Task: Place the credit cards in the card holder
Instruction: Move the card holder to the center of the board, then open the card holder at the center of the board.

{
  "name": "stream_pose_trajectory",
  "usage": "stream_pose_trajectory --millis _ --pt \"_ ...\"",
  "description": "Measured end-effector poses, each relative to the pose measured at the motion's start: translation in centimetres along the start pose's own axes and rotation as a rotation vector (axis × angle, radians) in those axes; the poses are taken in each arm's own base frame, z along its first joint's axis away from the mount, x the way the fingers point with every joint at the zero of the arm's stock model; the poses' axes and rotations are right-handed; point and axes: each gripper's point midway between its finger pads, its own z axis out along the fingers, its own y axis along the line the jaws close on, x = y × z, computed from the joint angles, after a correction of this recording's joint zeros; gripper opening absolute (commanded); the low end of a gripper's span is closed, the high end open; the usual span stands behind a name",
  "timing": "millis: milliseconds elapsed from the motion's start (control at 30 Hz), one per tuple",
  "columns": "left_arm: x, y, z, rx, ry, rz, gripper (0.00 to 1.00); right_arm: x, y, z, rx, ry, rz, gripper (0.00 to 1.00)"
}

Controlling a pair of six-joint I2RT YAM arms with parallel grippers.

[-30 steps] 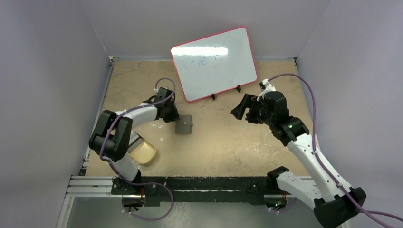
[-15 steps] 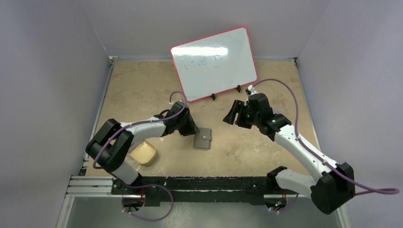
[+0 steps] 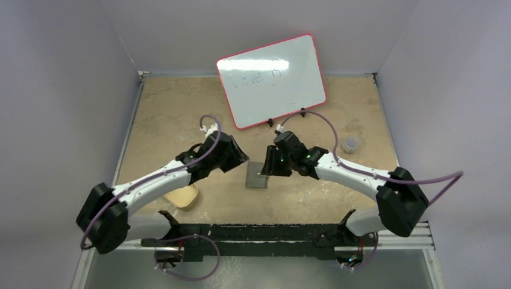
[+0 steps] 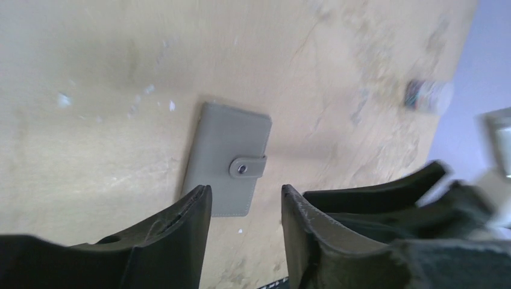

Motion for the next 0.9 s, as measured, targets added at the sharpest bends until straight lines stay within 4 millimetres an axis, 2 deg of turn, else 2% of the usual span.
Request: stream_pose_trajectory --millis 100,233,300,400,633,733,900 --pt "-3.6 -1.5 -3.6 0.007 -0.147 0.027 0.54 0.8 0.9 1.2 0.020 0.020 -0.021 0.46" --pt "-7.9 -3.1 -8.7 0.027 -0.336 0.048 0.57 0.8 2.3 2.7 0.049 0.023 -0.045 0.45" --pt "-9.4 -3.1 -11.0 0.022 -0.413 0.056 0.58 0.5 3.0 3.3 0.063 0.015 -0.053 0.45" --pt "-10.7 -1.9 -13.3 -0.019 -0.495 0.068 0.58 0.0 3.5 4.3 0.100 0.000 -0.065 0.45" --pt "-12.2 0.9 -16.9 -0.094 -0.615 0.070 0.59 0.5 1.6 6.1 0.232 0.014 -0.094 0.45" --pt "-12.6 1.4 -17.5 -0.111 -0.640 0.070 0.59 1.0 0.5 6.6 0.282 0.028 -0.104 0.45" --pt "-12.8 1.7 -17.5 -0.134 -0.650 0.080 0.59 0.8 0.5 7.1 0.305 0.021 -0.117 0.45"
